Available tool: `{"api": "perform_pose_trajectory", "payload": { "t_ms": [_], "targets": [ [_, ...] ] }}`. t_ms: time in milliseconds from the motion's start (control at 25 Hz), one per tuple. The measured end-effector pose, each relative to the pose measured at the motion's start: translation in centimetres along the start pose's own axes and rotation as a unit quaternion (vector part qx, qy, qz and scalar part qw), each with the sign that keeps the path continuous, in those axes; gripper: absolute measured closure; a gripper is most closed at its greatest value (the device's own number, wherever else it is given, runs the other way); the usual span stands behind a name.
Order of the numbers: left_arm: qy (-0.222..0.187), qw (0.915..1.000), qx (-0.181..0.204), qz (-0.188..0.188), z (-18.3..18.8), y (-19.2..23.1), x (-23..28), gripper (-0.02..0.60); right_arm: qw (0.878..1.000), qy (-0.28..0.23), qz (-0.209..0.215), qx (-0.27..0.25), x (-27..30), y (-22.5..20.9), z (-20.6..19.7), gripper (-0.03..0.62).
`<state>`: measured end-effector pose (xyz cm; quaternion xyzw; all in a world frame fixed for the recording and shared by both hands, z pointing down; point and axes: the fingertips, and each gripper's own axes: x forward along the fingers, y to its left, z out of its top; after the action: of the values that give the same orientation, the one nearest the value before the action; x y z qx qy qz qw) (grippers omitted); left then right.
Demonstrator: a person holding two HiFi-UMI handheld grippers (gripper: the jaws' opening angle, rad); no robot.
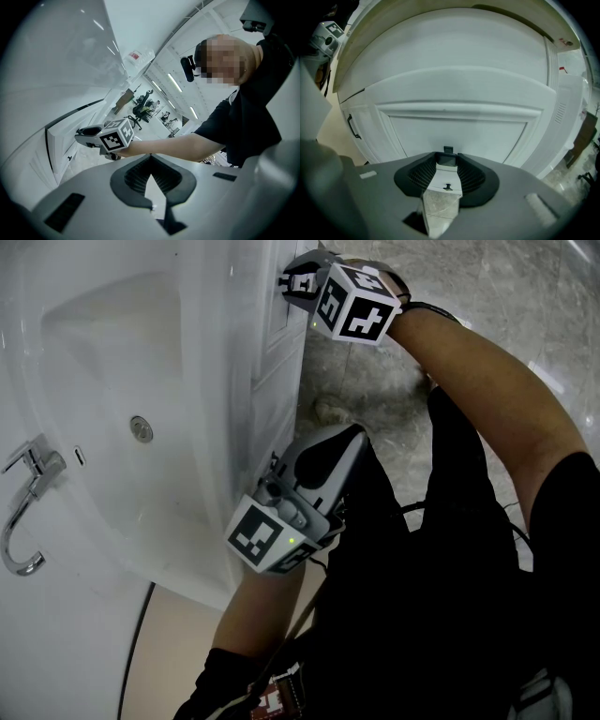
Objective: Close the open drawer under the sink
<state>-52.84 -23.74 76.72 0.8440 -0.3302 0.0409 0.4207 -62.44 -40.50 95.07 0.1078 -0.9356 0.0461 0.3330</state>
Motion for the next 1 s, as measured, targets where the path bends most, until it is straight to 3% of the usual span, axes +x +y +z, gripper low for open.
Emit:
{"api": "perform_pose_trajectory", "payload": {
  "t_ms": [1000],
  "targets": [
    [0.001,0.9998,-0.009,-0.017,-1.5,-1.2,-2.2,0.581,0.999,0.018,-0.010,0.031,1.6,-0.1,1.0,0.456]
  ]
}}
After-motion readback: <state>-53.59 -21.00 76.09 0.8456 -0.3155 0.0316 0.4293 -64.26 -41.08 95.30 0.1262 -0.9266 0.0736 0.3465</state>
